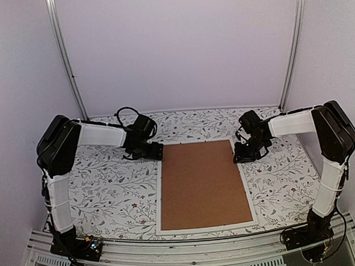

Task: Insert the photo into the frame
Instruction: Press the fastener onto the backboard.

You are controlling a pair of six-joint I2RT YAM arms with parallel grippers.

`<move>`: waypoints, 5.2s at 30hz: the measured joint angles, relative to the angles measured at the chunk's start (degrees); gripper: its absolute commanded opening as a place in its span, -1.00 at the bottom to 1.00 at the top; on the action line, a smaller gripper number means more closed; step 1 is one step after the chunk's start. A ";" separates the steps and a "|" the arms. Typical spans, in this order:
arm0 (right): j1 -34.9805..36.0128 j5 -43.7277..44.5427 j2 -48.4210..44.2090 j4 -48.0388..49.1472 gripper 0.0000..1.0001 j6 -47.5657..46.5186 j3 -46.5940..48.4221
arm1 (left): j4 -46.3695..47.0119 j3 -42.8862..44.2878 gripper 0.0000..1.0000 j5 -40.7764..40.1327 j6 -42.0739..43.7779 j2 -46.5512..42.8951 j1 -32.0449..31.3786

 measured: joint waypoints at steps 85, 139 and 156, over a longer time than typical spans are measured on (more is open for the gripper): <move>-0.15 -1.99 0.46 2.69 -0.42 0.44 -0.70 | -3.67 -19.30 0.71 -0.68 -6.40 -16.70 -7.76; -0.31 -2.47 0.35 3.85 -0.42 0.72 -1.42 | -8.87 -26.43 0.72 -0.74 -8.68 -28.79 -13.16; -0.33 -2.51 -0.35 5.97 -0.42 0.90 -2.99 | -9.70 -30.60 0.99 2.47 -12.79 -30.34 -17.86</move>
